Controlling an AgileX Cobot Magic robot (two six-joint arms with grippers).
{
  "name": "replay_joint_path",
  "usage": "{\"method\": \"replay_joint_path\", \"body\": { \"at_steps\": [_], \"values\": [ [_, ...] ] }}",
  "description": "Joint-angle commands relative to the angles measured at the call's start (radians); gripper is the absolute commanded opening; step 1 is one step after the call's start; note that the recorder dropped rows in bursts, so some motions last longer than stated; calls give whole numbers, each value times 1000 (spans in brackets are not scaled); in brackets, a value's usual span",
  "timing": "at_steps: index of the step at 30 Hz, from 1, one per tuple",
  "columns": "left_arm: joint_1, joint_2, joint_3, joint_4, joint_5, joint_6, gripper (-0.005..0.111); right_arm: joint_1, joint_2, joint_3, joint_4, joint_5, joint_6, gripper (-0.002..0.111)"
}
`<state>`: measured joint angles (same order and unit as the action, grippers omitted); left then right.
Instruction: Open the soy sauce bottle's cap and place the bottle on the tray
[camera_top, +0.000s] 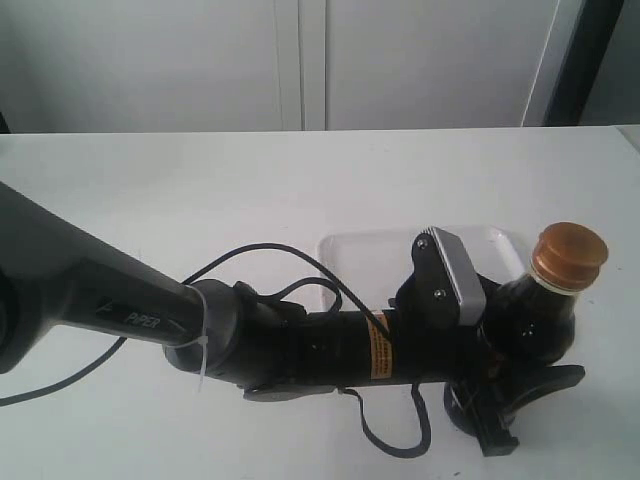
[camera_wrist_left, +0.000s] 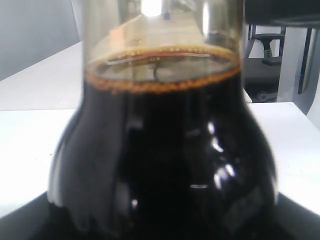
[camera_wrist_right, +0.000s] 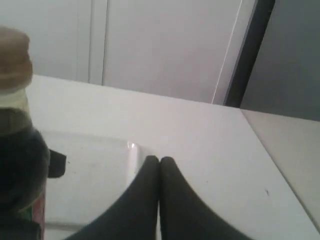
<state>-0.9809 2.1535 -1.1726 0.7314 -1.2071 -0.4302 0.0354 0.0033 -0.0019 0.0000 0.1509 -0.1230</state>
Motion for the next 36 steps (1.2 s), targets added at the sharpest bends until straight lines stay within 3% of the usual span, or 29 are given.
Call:
{"method": "replay_joint_path", "body": {
  "at_steps": [1, 8, 18, 22, 36],
  "values": [
    [-8, 1, -4, 17, -14, 9, 0, 4, -3, 2, 6, -102, 29, 0],
    [-8, 1, -4, 17, -14, 12, 0, 4, -3, 2, 8, -253, 232, 0],
    [-8, 1, -4, 17, -14, 12, 0, 4, -3, 2, 8, -439, 234, 0],
    [-8, 1, -4, 17, -14, 12, 0, 4, 5, -49, 8, -412, 234, 0],
    [-8, 1, -4, 17, -14, 12, 0, 4, 452, -330, 0, -436, 202, 0]
  ]
}}
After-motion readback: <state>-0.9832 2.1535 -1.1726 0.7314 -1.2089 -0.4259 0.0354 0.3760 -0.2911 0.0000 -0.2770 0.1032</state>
